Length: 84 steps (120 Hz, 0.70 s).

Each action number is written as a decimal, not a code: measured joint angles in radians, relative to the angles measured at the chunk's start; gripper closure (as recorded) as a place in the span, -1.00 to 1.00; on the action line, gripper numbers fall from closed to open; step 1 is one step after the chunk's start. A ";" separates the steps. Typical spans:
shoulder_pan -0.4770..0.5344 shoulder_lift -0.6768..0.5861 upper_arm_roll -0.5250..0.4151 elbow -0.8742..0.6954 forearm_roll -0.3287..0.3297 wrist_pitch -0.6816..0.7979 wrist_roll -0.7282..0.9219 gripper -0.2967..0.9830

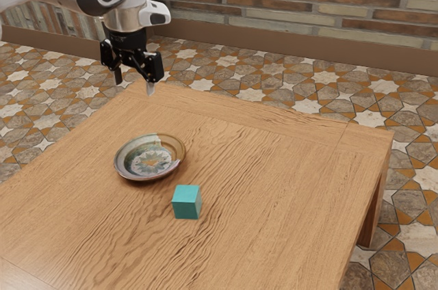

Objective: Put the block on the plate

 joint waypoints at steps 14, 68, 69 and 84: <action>-0.005 0.010 -0.001 -0.003 0.005 0.006 -0.003 -0.54; -0.045 0.189 -0.008 -0.255 -0.164 0.348 -0.282 -0.54; -0.046 0.188 -0.008 -0.266 -0.168 0.357 -0.288 -0.54; -0.058 0.185 -0.020 -0.359 -0.214 0.467 -0.367 -0.54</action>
